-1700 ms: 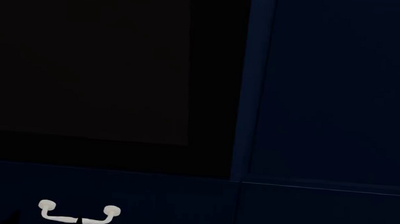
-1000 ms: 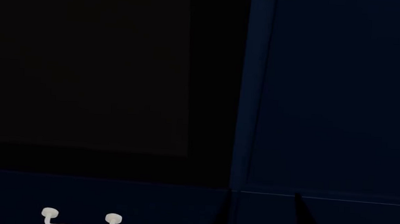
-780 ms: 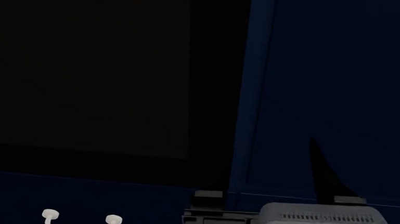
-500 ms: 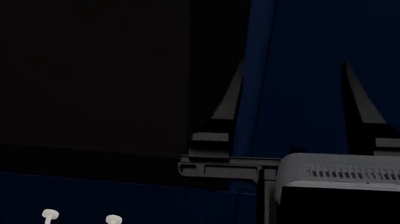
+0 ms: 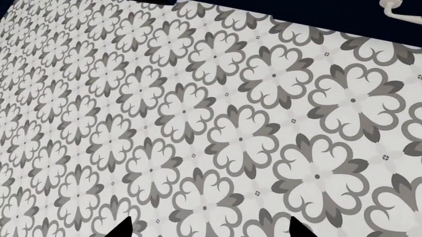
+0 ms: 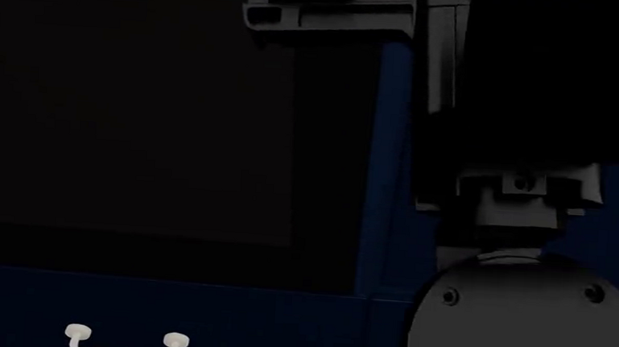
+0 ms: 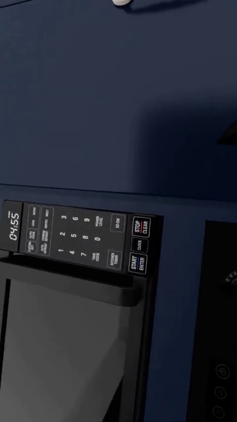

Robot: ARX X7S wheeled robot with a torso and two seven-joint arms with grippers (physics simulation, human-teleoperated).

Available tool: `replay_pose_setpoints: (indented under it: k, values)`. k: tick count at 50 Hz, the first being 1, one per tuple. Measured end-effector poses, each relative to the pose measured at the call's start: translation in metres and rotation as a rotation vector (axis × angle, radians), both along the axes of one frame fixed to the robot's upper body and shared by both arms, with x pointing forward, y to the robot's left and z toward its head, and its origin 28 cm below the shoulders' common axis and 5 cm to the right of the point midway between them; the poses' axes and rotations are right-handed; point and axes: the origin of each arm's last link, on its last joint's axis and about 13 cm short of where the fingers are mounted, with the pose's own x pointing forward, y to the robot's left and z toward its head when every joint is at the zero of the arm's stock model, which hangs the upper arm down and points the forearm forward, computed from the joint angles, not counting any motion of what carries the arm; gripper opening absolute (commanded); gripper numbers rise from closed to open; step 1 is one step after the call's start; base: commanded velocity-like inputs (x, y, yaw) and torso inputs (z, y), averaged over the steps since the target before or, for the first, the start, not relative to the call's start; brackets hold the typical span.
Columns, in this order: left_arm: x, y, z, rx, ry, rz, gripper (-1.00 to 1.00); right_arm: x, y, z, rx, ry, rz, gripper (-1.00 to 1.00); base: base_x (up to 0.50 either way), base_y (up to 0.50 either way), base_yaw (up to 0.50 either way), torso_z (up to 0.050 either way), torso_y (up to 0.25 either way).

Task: Press the stop button on the microwave

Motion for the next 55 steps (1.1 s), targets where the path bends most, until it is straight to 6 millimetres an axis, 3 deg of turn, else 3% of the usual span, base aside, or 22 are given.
replay_pose_setpoints:
  k: [28,44,55]
  values:
    - [-0.007,-0.001,-0.001,-0.011,0.027,0.019,1.0,0.08,0.012,0.113,0.024,0.082,-0.096,1.0,0.0,0.0,0.0,0.05,0.046]
    - [-0.007,-0.001,-0.001,-0.011,0.028,0.02,1.0,0.117,0.016,0.152,0.05,0.182,-0.107,1.0,0.0,0.0,0.0,0.05,0.046]
    - [-0.007,-0.001,-0.001,-0.011,0.028,0.02,1.0,0.129,0.017,0.171,0.092,0.287,-0.075,1.0,0.0,0.0,0.0,0.05,0.045]
